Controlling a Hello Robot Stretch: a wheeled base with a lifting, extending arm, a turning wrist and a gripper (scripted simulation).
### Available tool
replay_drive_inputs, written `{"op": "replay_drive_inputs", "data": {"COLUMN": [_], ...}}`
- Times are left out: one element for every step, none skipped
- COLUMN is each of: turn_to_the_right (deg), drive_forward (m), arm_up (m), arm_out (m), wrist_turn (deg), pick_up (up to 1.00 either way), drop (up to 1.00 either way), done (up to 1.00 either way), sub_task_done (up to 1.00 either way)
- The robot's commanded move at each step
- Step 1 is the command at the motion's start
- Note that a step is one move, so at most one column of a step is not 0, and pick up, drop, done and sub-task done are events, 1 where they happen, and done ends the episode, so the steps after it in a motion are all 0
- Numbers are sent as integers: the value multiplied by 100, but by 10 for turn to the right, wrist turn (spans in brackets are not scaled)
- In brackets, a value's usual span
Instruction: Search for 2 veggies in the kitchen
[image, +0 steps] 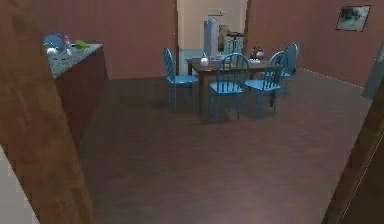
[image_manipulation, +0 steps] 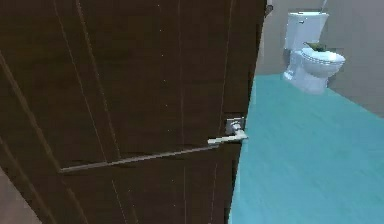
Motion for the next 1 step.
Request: {"op": "replay_drive_inputs", "data": {"turn_to_the_right": [0], "drive_forward": [35], "arm_up": [0], "arm_out": [0], "wrist_turn": [0], "pick_up": [0], "drop": [0], "done": [0], "sub_task_done": [0]}}
